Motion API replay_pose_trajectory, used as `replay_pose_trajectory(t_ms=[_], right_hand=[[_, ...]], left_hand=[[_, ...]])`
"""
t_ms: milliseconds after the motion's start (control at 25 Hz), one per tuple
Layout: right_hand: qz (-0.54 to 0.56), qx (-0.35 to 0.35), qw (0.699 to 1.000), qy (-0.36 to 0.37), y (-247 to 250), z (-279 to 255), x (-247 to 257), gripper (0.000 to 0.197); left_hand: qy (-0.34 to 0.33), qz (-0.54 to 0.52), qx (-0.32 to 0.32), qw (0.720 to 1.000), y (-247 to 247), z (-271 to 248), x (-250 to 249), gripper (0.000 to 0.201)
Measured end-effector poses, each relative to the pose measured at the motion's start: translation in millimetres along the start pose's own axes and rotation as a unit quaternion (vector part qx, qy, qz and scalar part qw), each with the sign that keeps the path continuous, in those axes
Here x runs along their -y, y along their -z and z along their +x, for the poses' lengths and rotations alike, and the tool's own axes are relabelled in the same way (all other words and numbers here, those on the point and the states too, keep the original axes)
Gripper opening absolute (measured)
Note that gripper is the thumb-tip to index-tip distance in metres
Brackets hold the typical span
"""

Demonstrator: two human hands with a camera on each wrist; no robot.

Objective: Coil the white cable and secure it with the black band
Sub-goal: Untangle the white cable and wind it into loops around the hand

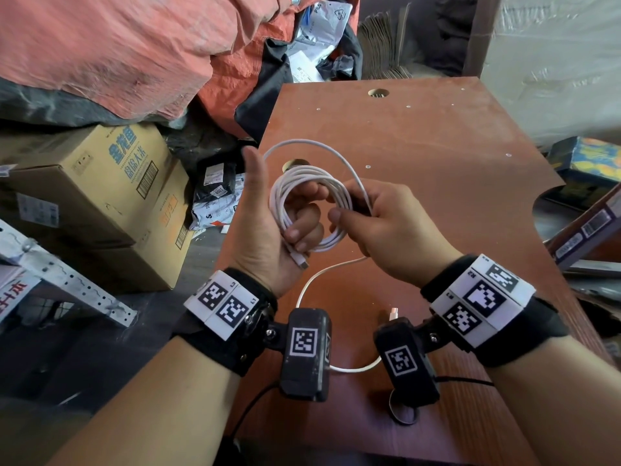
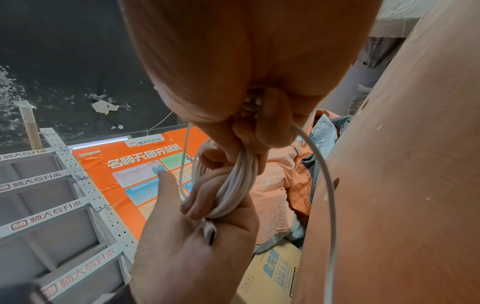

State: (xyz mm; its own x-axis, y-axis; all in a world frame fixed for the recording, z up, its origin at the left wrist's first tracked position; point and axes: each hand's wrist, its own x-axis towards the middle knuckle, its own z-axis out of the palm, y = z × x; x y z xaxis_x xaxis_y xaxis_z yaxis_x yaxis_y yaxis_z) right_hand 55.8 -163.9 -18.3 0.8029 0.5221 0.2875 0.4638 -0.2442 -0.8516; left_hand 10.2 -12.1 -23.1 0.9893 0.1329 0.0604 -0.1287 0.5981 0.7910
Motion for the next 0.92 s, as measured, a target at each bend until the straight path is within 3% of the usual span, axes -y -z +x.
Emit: replay_pose_trajectory(t_ms=[80, 360, 720, 920], right_hand=[[-0.004, -0.001, 1.0, -0.002, -0.7, 0.1, 0.4, 0.007], [-0.009, -0.01, 1.0, -0.008, 1.7, 1.4, -1.1, 0.008], [0.001, -0.009, 1.0, -0.026, 0.3, 2.1, -5.2, 0.01], [-0.003, 0.005, 1.0, -0.024, -4.2, 1.8, -5.4, 0.012]], left_hand=[[0.01, -0.027, -0.005, 1.0, 0.6, 1.0, 1.1, 0.086], [0.028, -0.079, 0.017, 0.996, 2.3, 2.1, 2.8, 0.052], [0.052, -0.045, 0.003, 0.998, -1.4, -0.2, -1.8, 0.045], [0.03, -0.037, -0.018, 0.999, -1.2, -0.8, -2.0, 0.046]])
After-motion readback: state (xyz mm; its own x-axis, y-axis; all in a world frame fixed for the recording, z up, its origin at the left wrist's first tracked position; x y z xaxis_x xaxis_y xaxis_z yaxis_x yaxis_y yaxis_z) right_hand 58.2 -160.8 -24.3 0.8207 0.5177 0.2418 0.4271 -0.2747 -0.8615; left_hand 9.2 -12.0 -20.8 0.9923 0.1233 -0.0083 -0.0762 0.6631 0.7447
